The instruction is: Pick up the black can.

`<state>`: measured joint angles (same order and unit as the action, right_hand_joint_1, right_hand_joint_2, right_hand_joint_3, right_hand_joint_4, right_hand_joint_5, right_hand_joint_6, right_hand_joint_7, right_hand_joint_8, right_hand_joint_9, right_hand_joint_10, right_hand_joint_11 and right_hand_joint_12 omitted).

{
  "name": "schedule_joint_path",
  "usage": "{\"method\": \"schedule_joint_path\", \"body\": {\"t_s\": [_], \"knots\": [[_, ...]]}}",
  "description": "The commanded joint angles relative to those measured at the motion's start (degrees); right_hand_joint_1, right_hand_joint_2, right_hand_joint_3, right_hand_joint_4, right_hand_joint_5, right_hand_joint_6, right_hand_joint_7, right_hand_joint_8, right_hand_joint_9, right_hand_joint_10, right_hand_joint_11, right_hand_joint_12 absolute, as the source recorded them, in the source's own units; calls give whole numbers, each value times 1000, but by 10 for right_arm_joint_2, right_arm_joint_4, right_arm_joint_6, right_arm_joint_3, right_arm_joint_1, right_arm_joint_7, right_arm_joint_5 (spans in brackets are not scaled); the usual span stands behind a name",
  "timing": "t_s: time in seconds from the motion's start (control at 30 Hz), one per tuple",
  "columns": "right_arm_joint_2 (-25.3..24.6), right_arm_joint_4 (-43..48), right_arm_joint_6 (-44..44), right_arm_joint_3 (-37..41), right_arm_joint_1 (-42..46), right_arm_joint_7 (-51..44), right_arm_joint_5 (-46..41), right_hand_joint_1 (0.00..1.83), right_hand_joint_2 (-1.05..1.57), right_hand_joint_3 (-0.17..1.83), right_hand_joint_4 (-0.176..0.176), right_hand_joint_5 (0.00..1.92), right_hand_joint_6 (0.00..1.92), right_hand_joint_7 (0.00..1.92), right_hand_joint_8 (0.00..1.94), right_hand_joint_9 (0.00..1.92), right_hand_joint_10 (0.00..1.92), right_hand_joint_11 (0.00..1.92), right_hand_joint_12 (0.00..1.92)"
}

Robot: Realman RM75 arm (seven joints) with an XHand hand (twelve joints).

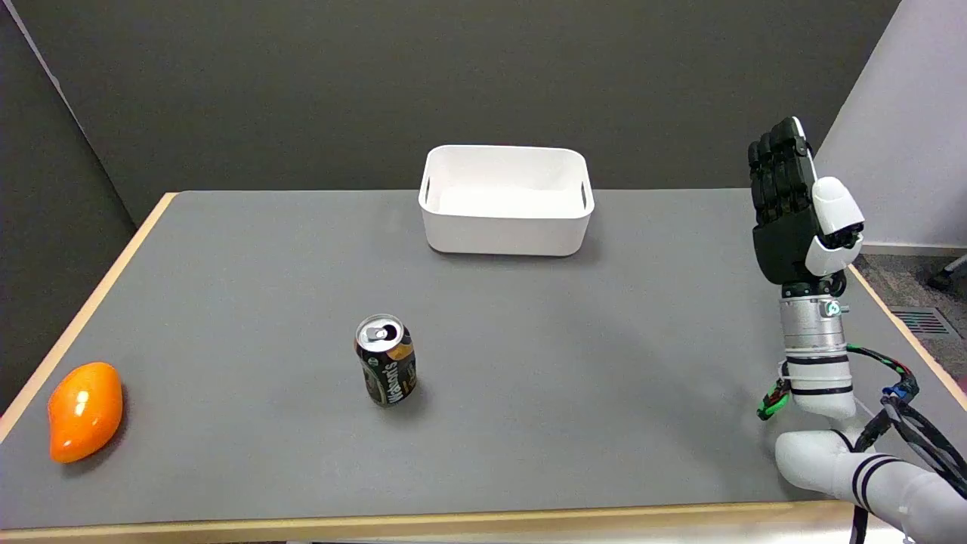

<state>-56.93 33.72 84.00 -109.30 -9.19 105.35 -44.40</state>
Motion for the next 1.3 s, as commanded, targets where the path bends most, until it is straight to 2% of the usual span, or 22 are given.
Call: {"method": "schedule_joint_path", "body": {"t_s": [0.03, 0.27, 0.47, 0.57, 0.7, 0.77, 0.83, 1.0, 1.1, 1.2, 1.3], "knots": [[8, -8, 5, 2, 7, 8, 14, 254, 601, 933, -138, 1, 96, -1, -1, -1, -1, -1, -1], [26, -8, -1, 5, 1, 0, 62, 261, 599, 929, -137, 5, 92, -1, -1, -1, -1, -1, -1], [39, 8, -28, 13, -14, -58, 119, 327, 594, 914, -143, -1, 98, -1, -1, -1, -1, -1, -1], [39, 37, -75, 15, -23, -95, 161, 361, 597, 910, -147, -1, 96, -1, -1, -1, -1, -1, -1], [39, 109, -176, 15, -25, -203, 236, 467, 629, 897, -169, 3, 135, -1, 7, -1, 0, -1, -1], [39, 142, -212, 11, -29, -261, 272, 485, 641, 901, -172, 8, 179, 0, 99, -1, 21, -1, 1], [38, 174, -233, 7, -32, -316, 304, 490, 611, 947, -172, 33, 238, 42, 153, -1, 162, -1, 79], [22, 254, -292, -14, -35, -397, 371, 490, 603, 960, -166, 48, 322, 65, 239, 21, 215, -1, 233], [12, 288, -299, -35, -39, -394, 392, 481, 598, 970, -156, 64, 371, 92, 297, 27, 314, -1, 336], [8, 329, -301, -53, -36, -391, 392, 497, 643, 874, -152, 99, 329, 137, 239, 8, 418, -1, 399], [7, 369, -327, -75, -34, -391, 386, 481, 642, 872, -151, 107, 333, 152, 246, 24, 440, -1, 470]]}}
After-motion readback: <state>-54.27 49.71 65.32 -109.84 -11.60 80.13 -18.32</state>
